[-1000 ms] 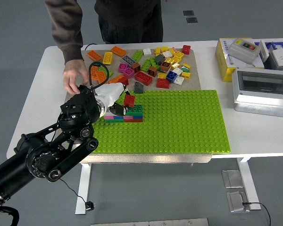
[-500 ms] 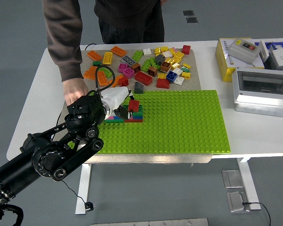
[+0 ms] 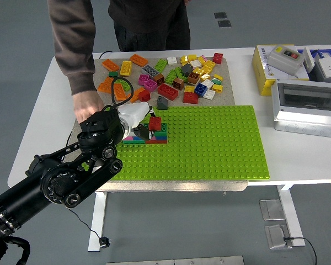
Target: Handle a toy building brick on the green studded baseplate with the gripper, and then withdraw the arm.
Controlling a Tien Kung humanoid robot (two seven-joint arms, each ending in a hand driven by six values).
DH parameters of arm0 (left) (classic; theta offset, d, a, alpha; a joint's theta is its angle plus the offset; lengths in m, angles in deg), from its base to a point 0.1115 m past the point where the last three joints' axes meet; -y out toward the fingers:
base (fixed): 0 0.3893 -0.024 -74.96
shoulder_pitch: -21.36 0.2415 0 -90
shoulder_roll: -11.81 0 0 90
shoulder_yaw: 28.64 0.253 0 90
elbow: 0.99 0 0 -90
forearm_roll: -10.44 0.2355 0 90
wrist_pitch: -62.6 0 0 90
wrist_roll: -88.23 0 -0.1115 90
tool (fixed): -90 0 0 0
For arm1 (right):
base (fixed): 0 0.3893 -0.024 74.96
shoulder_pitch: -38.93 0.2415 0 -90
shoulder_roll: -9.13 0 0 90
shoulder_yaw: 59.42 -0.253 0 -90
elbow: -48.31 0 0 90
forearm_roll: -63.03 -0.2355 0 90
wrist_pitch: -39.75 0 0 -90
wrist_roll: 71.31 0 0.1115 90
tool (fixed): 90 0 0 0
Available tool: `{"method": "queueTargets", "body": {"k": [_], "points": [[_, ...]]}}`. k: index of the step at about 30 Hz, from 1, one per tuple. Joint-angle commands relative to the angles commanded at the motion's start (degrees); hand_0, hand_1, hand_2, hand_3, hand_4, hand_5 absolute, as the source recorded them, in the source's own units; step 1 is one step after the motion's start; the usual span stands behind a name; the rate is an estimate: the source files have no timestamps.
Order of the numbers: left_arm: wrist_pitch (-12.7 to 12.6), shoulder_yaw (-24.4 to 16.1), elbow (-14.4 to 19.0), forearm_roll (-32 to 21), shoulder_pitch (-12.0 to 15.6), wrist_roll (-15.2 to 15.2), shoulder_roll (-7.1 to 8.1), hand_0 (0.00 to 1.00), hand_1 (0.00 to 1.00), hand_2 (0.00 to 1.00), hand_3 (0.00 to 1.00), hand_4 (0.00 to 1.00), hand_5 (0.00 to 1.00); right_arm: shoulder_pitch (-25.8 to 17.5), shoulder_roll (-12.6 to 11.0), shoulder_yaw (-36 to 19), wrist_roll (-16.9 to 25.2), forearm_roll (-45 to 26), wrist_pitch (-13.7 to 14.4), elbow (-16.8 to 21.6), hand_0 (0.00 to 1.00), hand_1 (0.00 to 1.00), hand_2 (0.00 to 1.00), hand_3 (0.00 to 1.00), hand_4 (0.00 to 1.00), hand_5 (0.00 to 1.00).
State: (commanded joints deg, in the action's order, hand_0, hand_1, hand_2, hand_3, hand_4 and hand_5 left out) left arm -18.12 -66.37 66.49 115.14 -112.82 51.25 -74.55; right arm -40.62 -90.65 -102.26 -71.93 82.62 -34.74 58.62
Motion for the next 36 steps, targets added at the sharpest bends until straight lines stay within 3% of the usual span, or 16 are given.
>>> {"method": "queueTargets", "body": {"k": [36], "points": [[-0.14, 1.21, 0.97, -0.41, -0.42, 0.00, -0.13, 0.933, 0.896, 0.874, 0.527, 0.615, 0.201, 0.23, -0.12, -0.39, -0.13, 0.71, 0.11, 0.00, 0.688, 0.644, 0.641, 0.660, 0.444, 0.805]]}}
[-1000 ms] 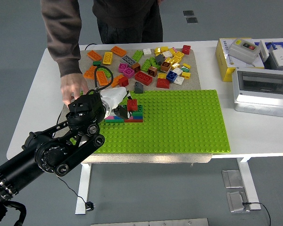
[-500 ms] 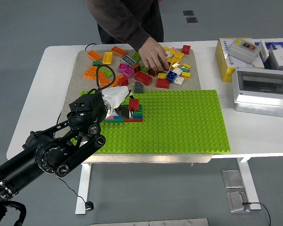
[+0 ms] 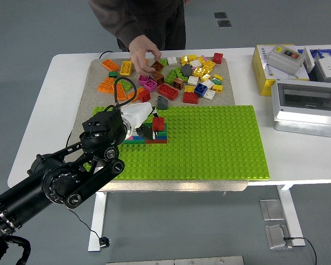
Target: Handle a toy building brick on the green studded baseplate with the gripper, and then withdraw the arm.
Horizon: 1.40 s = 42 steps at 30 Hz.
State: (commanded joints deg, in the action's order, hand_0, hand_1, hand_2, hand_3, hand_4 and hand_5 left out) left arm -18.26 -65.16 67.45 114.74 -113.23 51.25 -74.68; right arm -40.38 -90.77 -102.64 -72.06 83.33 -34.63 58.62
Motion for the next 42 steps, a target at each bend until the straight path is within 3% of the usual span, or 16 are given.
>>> {"method": "queueTargets", "body": {"k": [28, 34, 35, 42], "points": [[-0.97, 0.81, -1.37, -0.49, -0.23, 0.00, -0.09, 0.931, 0.895, 0.871, 0.530, 0.615, 0.203, -0.18, 0.06, -0.06, 0.03, 0.30, 0.04, 0.00, 0.688, 0.644, 0.637, 0.659, 0.443, 0.805], [-1.19, 0.84, -1.29, -0.29, -0.12, 0.00, -0.08, 0.930, 0.894, 0.873, 0.540, 0.581, 0.204, -0.25, 0.07, -0.06, 0.02, 0.34, 0.06, 0.00, 0.690, 0.644, 0.637, 0.659, 0.442, 0.805], [-1.23, 0.84, -1.28, -0.28, -0.13, 0.00, -0.08, 0.930, 0.897, 0.872, 0.553, 0.498, 0.213, -0.25, 0.07, -0.07, 0.02, 0.37, 0.06, 0.00, 0.688, 0.642, 0.635, 0.660, 0.442, 0.805], [-1.21, 0.95, -1.22, -0.50, -0.19, 0.00, -0.09, 0.930, 0.901, 0.887, 0.591, 0.461, 0.213, -0.14, 0.08, -0.22, 0.01, 0.61, 0.10, 0.00, 0.688, 0.642, 0.636, 0.660, 0.442, 0.805]]}}
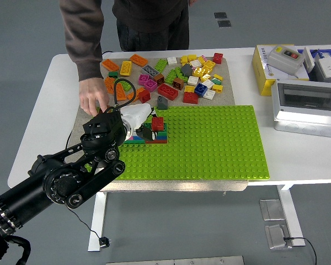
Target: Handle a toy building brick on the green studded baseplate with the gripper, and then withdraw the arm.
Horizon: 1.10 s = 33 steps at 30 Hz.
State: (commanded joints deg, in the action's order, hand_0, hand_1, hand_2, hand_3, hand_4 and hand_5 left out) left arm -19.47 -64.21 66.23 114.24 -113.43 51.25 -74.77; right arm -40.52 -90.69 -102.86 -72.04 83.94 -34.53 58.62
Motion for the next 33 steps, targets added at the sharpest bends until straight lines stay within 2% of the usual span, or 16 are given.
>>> {"method": "queueTargets", "body": {"k": [33], "points": [[-0.03, 0.59, 0.04, -0.45, -0.22, 0.00, -0.13, 0.926, 0.912, 0.895, 0.631, 0.481, 0.223, 0.32, 0.03, -1.50, -0.11, 1.84, 0.37, 0.00, 0.688, 0.644, 0.628, 0.660, 0.441, 0.805]]}}
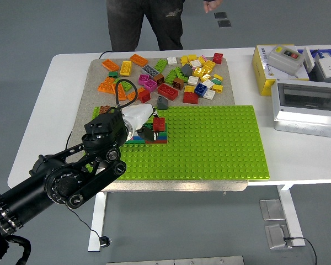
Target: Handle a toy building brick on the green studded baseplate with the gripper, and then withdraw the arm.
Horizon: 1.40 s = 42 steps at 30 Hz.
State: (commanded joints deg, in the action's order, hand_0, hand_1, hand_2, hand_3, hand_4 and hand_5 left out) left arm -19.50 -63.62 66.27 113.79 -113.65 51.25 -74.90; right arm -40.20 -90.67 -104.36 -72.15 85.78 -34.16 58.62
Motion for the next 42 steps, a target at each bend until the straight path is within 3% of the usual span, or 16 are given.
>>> {"method": "queueTargets", "body": {"k": [1, 2, 8, 42], "points": [[0.05, 0.01, 0.01, -0.03, 0.00, 0.00, 0.00, 0.926, 0.912, 0.895, 0.631, 0.481, 0.223, 0.01, 0.00, -0.04, 0.01, 0.05, 0.02, 0.00, 0.688, 0.644, 0.628, 0.660, 0.441, 0.805], [0.10, 0.03, 0.02, -0.07, 0.00, 0.00, 0.00, 0.927, 0.912, 0.904, 0.697, 0.498, 0.227, 0.02, -0.01, -0.06, 0.01, 0.07, 0.03, 0.00, 0.688, 0.642, 0.628, 0.660, 0.440, 0.805], [0.21, 0.19, 0.06, -0.31, -0.02, 0.00, -0.01, 0.928, 0.913, 0.908, 0.718, 0.504, 0.227, 0.08, -0.01, -0.11, 0.01, 0.16, 0.07, 0.00, 0.688, 0.643, 0.628, 0.660, 0.440, 0.805], [0.53, 0.67, 0.26, -0.59, 0.06, 0.00, 0.08, 0.929, 0.920, 0.917, 0.720, 0.528, 0.242, 0.08, 0.00, -0.37, -0.04, 1.03, 0.45, 0.00, 0.689, 0.644, 0.626, 0.659, 0.435, 0.803]]}}
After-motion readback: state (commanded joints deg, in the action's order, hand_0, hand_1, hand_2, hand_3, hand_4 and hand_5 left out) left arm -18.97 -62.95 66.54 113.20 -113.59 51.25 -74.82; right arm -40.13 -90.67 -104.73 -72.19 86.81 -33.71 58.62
